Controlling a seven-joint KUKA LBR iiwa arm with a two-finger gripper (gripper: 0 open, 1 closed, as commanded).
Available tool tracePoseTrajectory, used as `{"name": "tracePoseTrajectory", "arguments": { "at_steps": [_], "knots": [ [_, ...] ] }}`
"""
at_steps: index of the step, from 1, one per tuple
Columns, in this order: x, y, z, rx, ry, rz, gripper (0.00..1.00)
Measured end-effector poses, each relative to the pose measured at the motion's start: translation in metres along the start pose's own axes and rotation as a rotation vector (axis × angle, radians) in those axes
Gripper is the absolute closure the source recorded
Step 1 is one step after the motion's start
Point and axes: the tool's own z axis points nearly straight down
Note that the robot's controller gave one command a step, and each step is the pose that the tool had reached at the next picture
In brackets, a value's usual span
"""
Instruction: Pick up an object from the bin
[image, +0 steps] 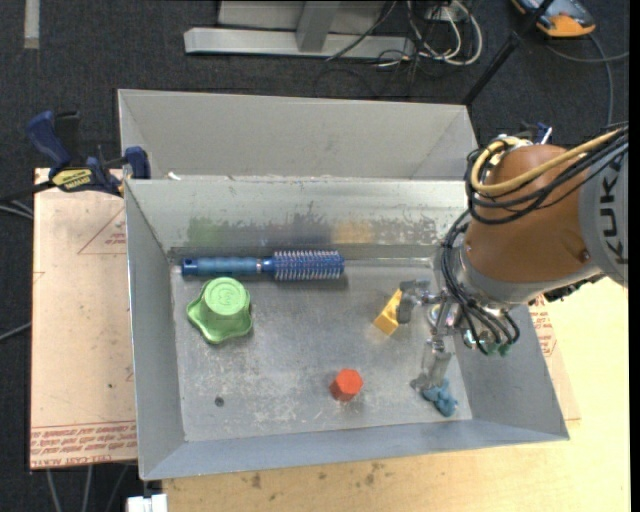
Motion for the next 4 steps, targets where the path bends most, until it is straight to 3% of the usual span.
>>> {"name": "tracePoseTrajectory", "arguments": {
  "at_steps": [1,2,3,4],
  "knots": [
    [0.012,-0.046,0.088,0.001,0.000,-0.110,0.00],
    [-0.020,-0.113,0.072,0.006,-0.011,-0.379,0.00],
    [-0.056,-0.042,0.112,0.000,-0.009,-0.630,0.00],
    [-0.148,-0.020,0.110,0.005,-0.015,-0.832,0.00]
  ]
}}
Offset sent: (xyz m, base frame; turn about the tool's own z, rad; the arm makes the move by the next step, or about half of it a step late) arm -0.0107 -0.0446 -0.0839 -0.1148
